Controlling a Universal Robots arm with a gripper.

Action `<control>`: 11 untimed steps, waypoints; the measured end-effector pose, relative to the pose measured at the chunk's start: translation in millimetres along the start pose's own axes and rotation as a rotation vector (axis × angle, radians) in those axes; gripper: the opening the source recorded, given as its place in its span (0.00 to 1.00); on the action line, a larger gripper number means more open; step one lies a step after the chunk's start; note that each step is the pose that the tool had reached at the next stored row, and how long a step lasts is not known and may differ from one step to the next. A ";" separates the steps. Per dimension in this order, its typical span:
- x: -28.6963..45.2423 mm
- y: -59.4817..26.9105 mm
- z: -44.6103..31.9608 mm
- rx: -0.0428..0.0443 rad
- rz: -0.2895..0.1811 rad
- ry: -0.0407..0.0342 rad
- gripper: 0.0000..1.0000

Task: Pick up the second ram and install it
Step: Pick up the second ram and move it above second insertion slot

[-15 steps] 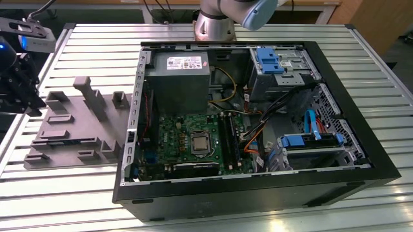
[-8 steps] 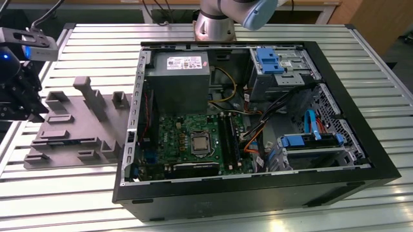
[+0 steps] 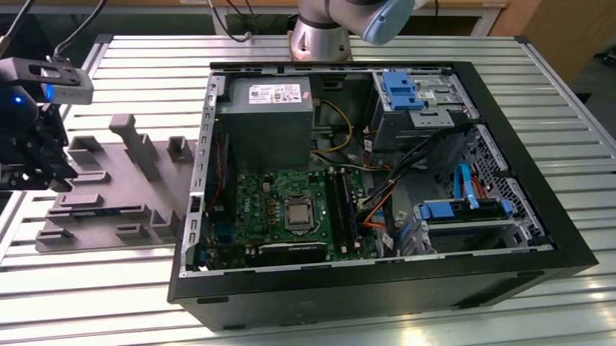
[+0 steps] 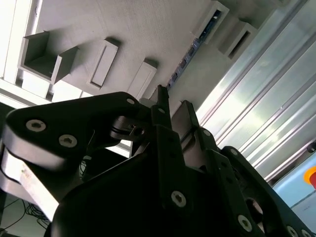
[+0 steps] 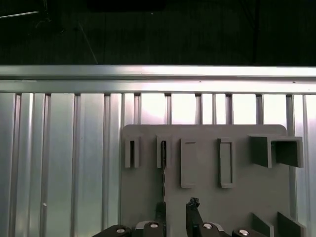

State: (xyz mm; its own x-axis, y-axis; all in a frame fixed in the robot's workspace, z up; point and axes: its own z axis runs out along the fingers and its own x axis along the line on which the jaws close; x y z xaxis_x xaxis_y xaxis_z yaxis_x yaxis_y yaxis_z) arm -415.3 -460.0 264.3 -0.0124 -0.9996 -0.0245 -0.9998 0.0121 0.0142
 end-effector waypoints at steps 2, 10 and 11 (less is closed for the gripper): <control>0.2 -0.1 3.7 0.0001 0.000 0.0000 0.30; 0.5 -0.2 12.1 0.0000 0.000 0.0000 0.30; 0.7 -0.3 13.0 0.0000 0.000 0.0000 0.30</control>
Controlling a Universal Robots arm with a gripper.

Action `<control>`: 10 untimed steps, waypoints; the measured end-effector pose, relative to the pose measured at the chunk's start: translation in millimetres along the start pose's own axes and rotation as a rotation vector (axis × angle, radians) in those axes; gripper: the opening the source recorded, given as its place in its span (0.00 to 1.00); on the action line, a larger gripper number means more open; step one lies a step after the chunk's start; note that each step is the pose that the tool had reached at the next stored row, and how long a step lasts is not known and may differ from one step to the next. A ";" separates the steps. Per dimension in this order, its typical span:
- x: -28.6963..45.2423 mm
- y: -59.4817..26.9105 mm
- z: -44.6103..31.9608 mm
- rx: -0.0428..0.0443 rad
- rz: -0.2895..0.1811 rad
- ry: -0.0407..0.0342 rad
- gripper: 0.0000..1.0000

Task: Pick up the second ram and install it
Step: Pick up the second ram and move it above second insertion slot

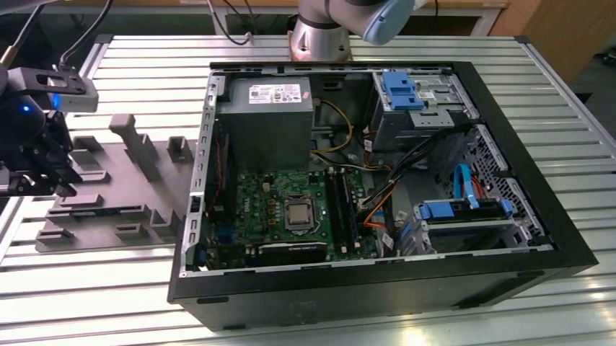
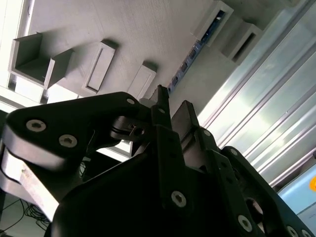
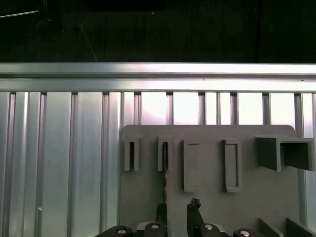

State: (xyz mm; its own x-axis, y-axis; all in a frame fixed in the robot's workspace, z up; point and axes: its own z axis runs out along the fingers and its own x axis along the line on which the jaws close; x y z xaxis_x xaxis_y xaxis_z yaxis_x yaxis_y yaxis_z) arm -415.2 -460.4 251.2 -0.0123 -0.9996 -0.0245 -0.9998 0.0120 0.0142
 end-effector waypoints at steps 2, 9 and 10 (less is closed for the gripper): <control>0.4 0.0 2.1 0.0001 0.000 -0.0001 0.30; 1.9 -0.2 11.7 0.0000 0.000 0.0006 0.30; 2.0 -0.2 13.5 0.0001 0.000 0.0006 0.30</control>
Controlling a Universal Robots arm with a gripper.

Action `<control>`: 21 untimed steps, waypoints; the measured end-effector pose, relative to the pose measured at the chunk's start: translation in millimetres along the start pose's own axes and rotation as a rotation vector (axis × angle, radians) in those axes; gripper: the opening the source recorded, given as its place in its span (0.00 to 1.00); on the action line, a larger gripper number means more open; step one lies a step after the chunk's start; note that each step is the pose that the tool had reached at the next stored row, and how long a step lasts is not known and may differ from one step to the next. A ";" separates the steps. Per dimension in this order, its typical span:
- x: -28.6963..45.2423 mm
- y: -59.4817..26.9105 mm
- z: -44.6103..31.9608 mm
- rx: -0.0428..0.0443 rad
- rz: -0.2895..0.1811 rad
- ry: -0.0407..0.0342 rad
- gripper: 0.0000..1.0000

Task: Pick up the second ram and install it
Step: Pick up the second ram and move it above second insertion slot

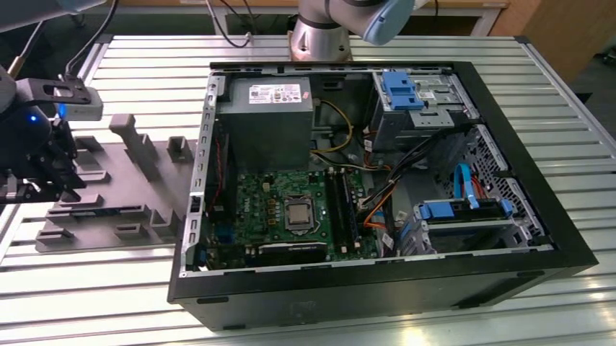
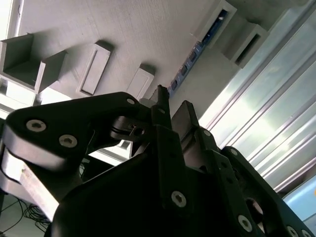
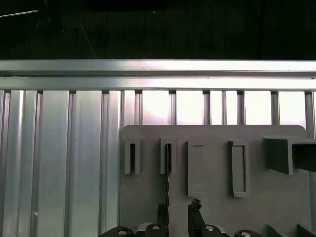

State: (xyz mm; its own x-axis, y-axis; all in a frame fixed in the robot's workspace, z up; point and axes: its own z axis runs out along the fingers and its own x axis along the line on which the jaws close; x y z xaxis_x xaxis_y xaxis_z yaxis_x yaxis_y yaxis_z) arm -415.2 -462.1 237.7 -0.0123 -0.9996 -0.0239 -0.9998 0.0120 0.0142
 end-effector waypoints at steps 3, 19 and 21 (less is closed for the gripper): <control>0.8 -0.1 4.9 0.0001 0.000 0.0001 0.30; 5.5 -0.3 16.1 -0.0004 -0.019 0.0023 0.30; 5.9 -0.3 19.1 -0.0004 -0.020 0.0023 0.30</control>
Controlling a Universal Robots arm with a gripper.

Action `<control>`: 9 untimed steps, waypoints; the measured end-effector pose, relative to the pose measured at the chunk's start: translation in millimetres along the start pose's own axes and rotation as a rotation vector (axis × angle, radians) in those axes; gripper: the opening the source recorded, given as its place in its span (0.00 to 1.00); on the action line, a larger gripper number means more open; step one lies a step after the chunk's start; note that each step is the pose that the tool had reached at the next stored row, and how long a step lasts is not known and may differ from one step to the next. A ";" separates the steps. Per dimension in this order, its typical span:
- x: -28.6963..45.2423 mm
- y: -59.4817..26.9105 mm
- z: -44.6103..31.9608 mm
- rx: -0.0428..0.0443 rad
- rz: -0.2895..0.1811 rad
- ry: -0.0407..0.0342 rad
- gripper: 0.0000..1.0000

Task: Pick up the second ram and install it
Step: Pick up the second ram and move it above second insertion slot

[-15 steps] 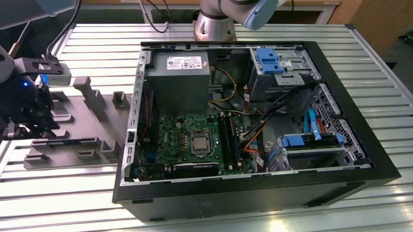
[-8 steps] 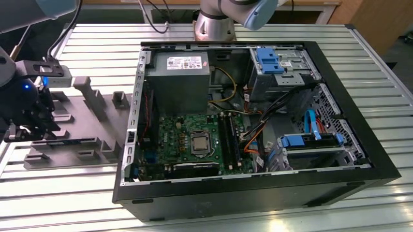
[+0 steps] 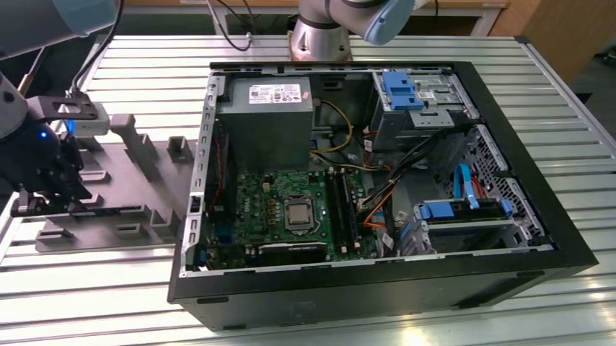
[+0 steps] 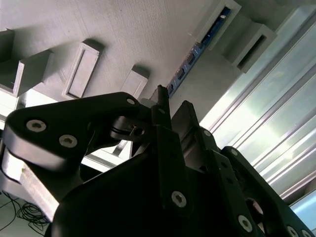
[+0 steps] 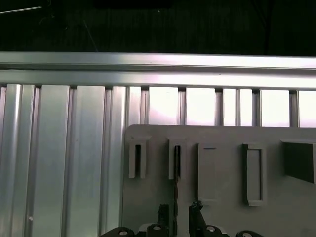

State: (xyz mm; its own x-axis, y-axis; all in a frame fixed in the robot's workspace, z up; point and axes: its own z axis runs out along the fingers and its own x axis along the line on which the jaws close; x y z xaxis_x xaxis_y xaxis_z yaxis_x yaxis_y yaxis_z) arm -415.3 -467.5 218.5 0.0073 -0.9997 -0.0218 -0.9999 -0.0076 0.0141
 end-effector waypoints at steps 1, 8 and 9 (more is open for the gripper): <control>0.1 0.0 1.5 0.0000 0.000 0.0000 0.30; 0.4 -0.2 9.2 -0.0001 -0.007 0.0001 0.30; 0.5 -0.2 10.2 -0.0002 -0.008 0.0001 0.30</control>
State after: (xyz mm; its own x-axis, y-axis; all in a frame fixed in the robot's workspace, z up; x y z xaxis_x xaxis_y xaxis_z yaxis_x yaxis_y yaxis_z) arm -415.2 -467.7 208.2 0.0151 -0.9996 -0.0218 -0.9998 -0.0154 0.0142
